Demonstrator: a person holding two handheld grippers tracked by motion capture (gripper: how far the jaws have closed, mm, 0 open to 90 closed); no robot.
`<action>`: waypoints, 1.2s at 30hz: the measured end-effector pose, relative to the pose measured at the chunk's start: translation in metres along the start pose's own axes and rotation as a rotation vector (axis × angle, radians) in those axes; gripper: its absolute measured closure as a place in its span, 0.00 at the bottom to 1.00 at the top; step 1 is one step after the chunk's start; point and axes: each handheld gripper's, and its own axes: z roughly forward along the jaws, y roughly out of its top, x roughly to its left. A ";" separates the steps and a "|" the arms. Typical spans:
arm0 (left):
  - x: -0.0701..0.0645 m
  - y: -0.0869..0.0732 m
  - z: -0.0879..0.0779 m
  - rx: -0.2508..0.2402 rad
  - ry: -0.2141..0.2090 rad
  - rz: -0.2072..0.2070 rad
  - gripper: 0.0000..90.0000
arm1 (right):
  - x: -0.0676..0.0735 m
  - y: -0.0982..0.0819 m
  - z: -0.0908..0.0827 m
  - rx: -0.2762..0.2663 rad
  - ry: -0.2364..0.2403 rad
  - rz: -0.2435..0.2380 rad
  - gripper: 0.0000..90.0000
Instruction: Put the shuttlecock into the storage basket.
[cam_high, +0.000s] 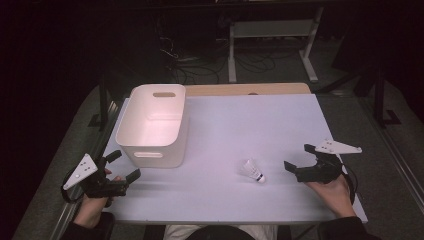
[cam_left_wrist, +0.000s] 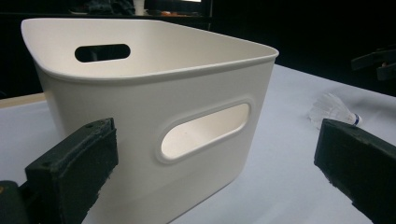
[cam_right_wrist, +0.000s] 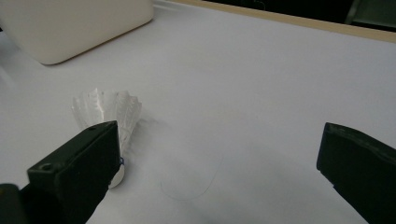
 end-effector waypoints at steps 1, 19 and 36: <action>0.000 0.000 0.000 0.000 0.000 0.000 0.00 | 0.000 0.000 0.000 0.000 0.000 0.000 0.00; 0.000 0.000 0.000 0.010 -0.007 0.002 0.00 | 0.002 0.001 -0.001 0.004 0.000 0.003 0.00; -0.001 -0.001 -0.001 0.020 -0.009 0.003 0.00 | 0.005 0.013 0.002 0.048 0.010 -0.022 0.00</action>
